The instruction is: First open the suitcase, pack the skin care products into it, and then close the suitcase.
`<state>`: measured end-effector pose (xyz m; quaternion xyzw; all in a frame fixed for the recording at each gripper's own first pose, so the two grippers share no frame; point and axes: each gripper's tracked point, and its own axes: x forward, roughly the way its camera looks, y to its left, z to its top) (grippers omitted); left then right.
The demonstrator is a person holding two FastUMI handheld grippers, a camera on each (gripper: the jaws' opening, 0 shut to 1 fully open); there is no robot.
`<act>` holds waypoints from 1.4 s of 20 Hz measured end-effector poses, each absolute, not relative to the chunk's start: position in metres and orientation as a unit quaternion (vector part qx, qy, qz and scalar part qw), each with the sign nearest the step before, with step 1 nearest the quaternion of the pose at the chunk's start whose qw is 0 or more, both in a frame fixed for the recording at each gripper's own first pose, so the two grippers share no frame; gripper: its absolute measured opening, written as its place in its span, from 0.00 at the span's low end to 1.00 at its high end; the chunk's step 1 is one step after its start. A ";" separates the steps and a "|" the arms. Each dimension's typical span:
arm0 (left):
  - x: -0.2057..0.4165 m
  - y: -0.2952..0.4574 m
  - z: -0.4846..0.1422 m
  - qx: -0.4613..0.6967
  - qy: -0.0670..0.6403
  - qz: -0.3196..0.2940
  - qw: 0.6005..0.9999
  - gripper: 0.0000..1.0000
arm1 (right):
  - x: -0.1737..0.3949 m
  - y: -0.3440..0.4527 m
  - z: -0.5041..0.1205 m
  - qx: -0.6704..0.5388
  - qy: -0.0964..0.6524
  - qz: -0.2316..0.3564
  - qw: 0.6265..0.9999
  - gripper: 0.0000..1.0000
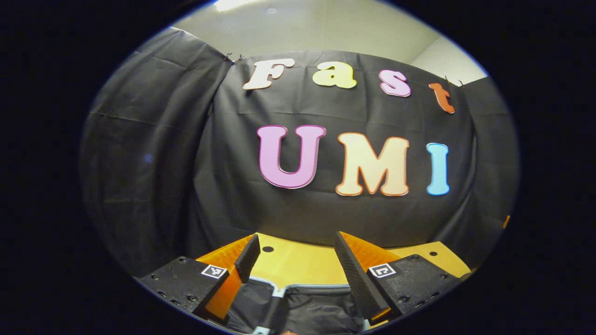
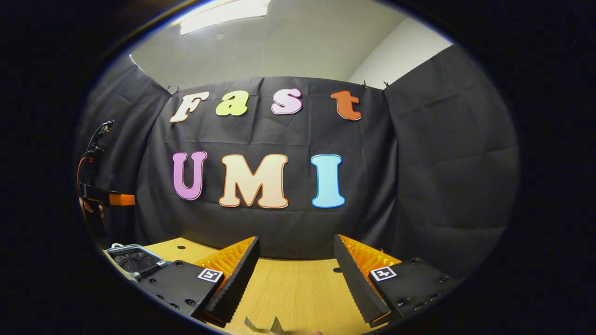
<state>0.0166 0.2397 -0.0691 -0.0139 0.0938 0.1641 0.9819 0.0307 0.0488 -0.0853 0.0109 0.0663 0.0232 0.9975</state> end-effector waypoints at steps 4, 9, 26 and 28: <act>0.016 0.171 -0.098 -0.023 0.107 0.133 0.985 0.95 | 0.028 0.034 -0.097 0.028 0.077 0.044 0.996 0.98; 0.009 0.105 -0.147 -0.031 0.136 0.102 0.985 0.94 | 0.023 0.030 -0.119 0.029 0.075 0.092 0.992 0.98; -0.044 -0.073 -0.307 0.020 0.211 -0.055 0.976 0.95 | -0.007 0.016 -0.216 -0.020 0.194 0.119 0.973 0.99; -0.048 -0.080 -0.321 0.034 0.220 -0.062 0.973 0.95 | -0.013 0.011 -0.221 -0.020 0.200 0.117 0.973 0.99</act>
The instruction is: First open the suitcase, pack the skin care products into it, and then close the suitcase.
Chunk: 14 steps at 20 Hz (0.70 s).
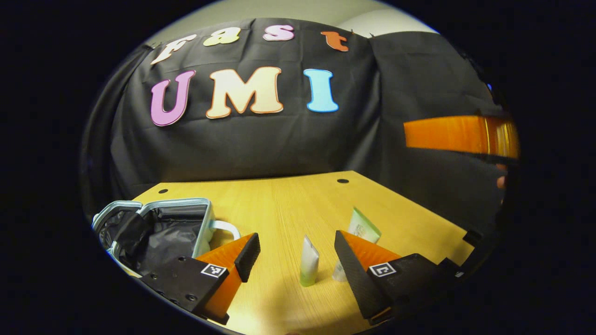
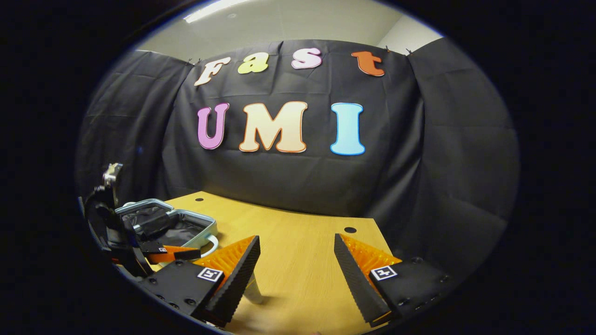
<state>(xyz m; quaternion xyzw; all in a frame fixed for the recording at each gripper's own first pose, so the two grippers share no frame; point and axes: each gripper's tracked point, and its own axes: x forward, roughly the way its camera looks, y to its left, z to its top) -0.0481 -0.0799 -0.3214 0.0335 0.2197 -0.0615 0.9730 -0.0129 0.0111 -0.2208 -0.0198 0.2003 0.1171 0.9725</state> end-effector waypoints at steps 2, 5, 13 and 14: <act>-0.050 -0.082 -0.339 0.033 0.236 -0.062 0.969 0.95 | -0.018 0.008 -0.223 -0.018 0.204 0.114 0.972 0.99; -0.048 -0.083 -0.358 0.032 0.253 -0.061 0.965 0.93 | -0.024 0.006 -0.223 -0.024 0.203 0.115 0.972 0.99; -0.049 -0.079 -0.398 0.039 0.307 -0.076 0.948 0.26 | -0.037 0.012 -0.238 -0.024 0.207 0.115 0.971 0.99; -0.050 -0.079 -0.398 0.038 0.312 -0.076 0.946 0.21 | -0.039 0.016 -0.243 -0.022 0.211 0.118 0.970 0.99</act>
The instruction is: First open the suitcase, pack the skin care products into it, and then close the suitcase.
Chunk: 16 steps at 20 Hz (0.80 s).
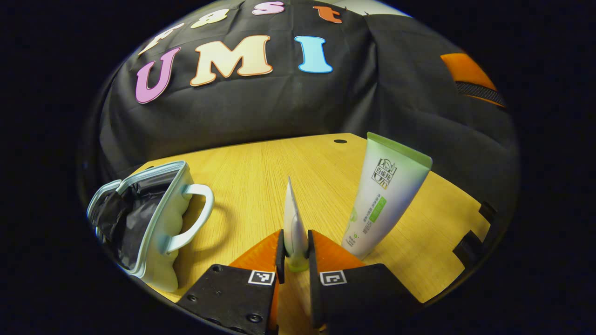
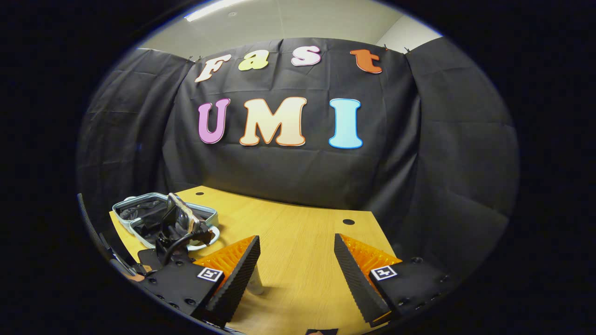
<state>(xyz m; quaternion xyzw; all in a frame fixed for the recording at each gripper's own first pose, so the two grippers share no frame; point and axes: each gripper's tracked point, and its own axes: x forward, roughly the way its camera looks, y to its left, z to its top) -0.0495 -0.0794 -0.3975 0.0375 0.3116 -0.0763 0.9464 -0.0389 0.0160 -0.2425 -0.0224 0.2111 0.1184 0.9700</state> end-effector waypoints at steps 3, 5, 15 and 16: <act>-0.055 -0.061 -0.377 0.040 0.319 -0.056 0.945 0.17 | -0.048 0.035 -0.260 -0.017 0.220 0.138 0.966 0.99; -0.059 -0.042 -0.353 0.049 0.322 -0.036 0.945 0.16 | -0.055 0.051 -0.279 -0.017 0.234 0.154 0.960 0.99; -0.104 0.016 -0.237 0.025 0.328 0.041 0.943 0.16 | -0.068 0.090 -0.378 -0.002 0.298 0.156 0.942 0.99; -0.108 0.020 -0.232 0.025 0.331 0.047 0.942 0.16 | -0.067 0.092 -0.383 0.002 0.302 0.154 0.941 0.99</act>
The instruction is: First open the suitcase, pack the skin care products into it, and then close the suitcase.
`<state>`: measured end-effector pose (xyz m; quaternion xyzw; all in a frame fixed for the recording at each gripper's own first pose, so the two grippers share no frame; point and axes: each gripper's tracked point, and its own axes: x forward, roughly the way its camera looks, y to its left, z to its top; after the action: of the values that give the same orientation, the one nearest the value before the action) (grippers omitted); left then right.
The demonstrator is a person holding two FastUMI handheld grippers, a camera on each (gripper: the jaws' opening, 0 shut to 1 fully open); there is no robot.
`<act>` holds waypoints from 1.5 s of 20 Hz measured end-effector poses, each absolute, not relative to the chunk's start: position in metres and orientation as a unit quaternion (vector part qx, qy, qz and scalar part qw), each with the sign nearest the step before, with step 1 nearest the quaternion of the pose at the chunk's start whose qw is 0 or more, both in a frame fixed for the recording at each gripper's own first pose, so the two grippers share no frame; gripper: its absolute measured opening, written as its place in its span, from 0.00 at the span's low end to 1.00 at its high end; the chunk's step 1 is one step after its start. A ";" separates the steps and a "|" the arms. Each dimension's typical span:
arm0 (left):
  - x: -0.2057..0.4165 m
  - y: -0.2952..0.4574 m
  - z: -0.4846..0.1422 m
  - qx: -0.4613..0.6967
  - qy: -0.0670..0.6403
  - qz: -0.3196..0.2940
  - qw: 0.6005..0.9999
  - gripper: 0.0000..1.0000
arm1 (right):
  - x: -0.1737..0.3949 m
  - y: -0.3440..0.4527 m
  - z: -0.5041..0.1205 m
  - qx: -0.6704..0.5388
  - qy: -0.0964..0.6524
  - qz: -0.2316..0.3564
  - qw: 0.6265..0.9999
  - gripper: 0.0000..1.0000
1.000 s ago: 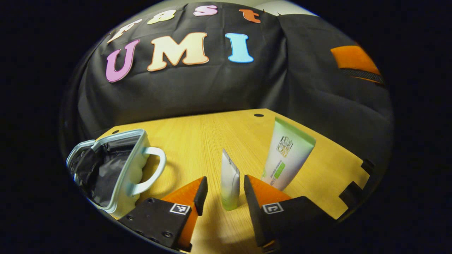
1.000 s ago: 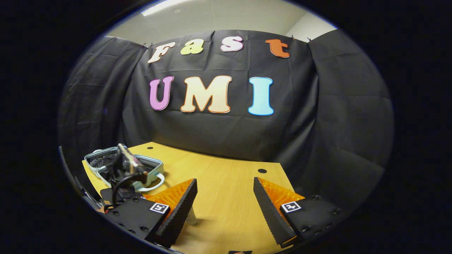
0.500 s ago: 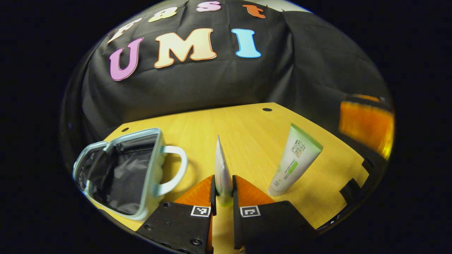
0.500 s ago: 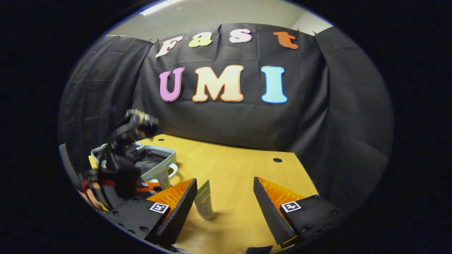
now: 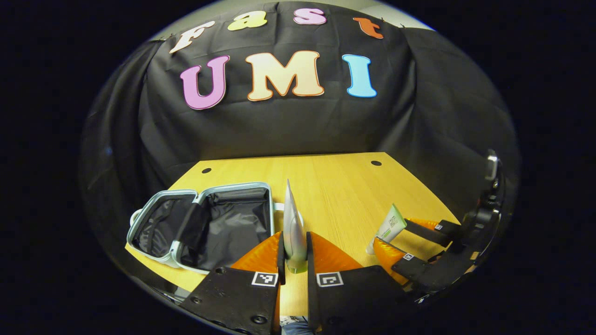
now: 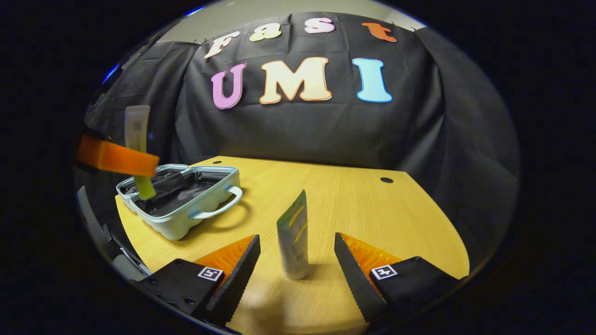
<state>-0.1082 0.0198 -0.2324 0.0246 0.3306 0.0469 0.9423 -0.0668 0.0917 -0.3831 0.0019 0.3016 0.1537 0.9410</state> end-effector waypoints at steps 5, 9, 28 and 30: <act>-0.124 0.040 -0.217 0.024 0.340 0.079 0.937 0.16 | -0.057 0.101 -0.405 0.003 0.317 0.150 0.936 0.72; -0.137 0.069 -0.211 0.020 0.351 0.110 0.930 0.16 | -0.058 0.108 -0.407 -0.005 0.347 0.160 0.924 0.22; -0.119 0.202 -0.358 -0.011 0.503 0.033 0.864 0.16 | -0.050 0.296 -0.307 0.090 0.375 0.192 0.903 0.22; -0.116 0.210 -0.371 -0.009 0.512 0.024 0.859 0.16 | -0.058 0.317 -0.313 0.090 0.389 0.199 0.895 0.22</act>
<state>-0.1159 0.2102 -0.3705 -0.0090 0.5117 0.0237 0.8588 -0.0580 0.3174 -0.3125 0.0897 0.3888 0.1993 0.8950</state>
